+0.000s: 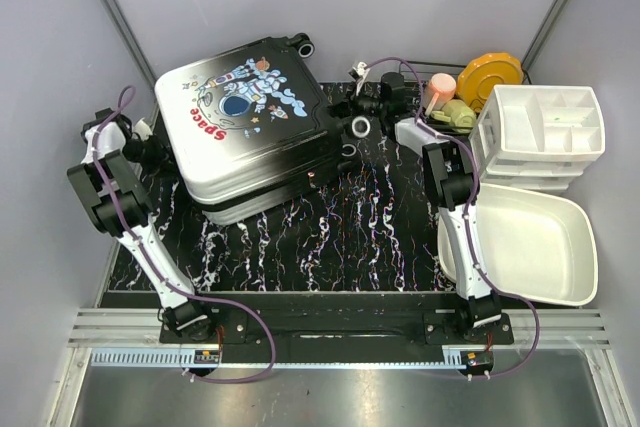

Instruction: Open, take out, and arrange the luggage

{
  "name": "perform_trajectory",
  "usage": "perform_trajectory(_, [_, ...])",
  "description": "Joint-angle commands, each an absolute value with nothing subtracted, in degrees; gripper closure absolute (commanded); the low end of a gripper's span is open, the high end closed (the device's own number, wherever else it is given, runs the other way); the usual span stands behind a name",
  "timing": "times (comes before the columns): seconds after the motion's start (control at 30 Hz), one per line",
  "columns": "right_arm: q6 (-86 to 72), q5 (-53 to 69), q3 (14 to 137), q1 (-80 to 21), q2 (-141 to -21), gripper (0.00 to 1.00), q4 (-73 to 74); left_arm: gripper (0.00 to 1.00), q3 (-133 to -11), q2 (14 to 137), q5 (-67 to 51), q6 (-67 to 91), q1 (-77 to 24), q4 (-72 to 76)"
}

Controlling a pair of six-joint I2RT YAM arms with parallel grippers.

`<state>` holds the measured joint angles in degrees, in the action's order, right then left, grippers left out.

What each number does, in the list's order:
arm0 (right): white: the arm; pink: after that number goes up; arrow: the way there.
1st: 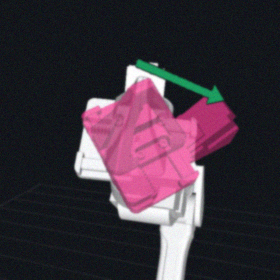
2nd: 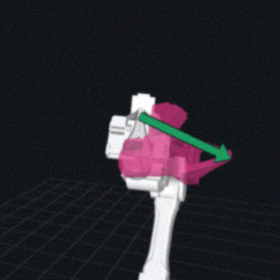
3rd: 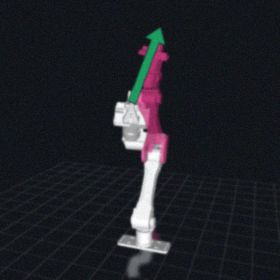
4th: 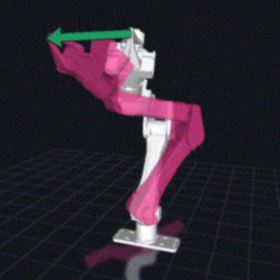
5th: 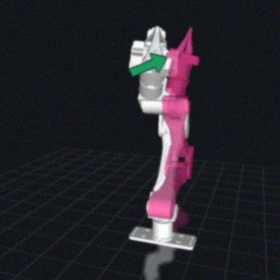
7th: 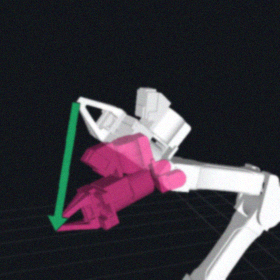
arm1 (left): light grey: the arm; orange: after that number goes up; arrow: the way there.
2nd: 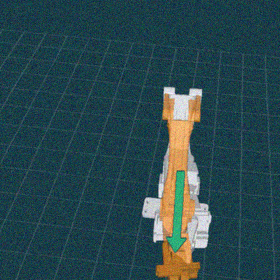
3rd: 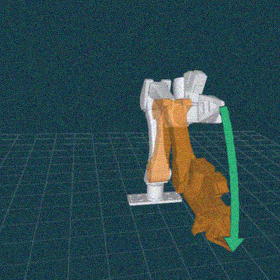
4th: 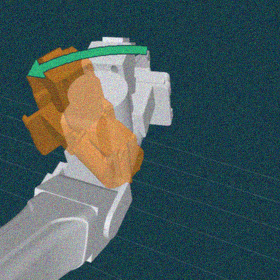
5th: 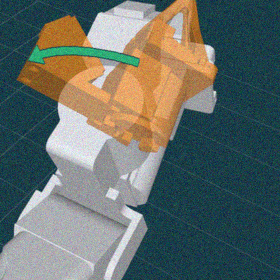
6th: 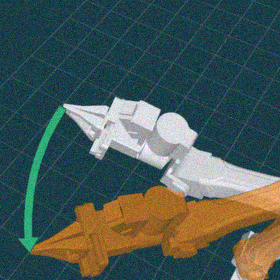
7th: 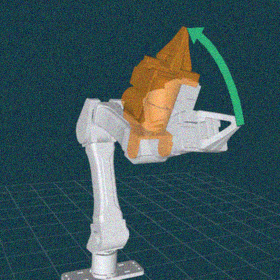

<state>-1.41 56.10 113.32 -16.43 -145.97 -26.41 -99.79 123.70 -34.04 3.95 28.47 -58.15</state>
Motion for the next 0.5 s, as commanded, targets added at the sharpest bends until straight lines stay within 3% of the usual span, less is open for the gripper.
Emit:
perform_trajectory(0.0, [-2.56,48.08,117.42,-16.35,-144.85,0.93,-18.12,0.99,-101.16,124.81,-37.09,5.71,24.08,-42.28])
perform_trajectory(0.03, [-0.81,47.9,117.16,-16.35,-144.06,0.85,-14.19,0.94,-101.25,123.76,-37.09,5.71,24.08,-42.28])
perform_trajectory(0.07, [-0.27,46.68,116.9,-16.26,-142.14,0.74,-11.89,0.8,-101.42,122.79,-36.92,5.71,24.17,-42.19])
perform_trajectory(0.1, [-0.26,46.23,116.81,-16.09,-141.08,0.65,-6.91,0.74,-101.69,121.91,-36.57,5.8,24.26,-42.27])
perform_trajectory(0.17, [1.76,45.36,115.5,-15.82,-137.23,0.57,-3.62,0.59,-102.04,119.01,-36.04,6.24,24.87,-42.27])
perform_trajectory(0.2, [2.45,45.0,112.88,-15.65,-135.81,0.44,-1.34,0.54,-102.22,118.13,-35.69,7.02,25.57,-42.28])
perform_trajectory(0.37, [6.67,41.4,106.27,-15.64,-127.89,0.39,7.28,0.29,-104.5,112.86,-32.79,6.68,27.16,-46.49])
perform_trajectory(0.4, [7.03,40.61,105.91,-15.64,-127.36,0.36,9.73,0.18,-104.33,112.07,-32.96,6.68,27.77,-47.1])
perform_trajectory(0.47, [7.12,39.55,106.52,-15.64,-126.83,0.36,12.81,0.16,-104.33,109.7,-33.57,6.33,28.65,-47.9])
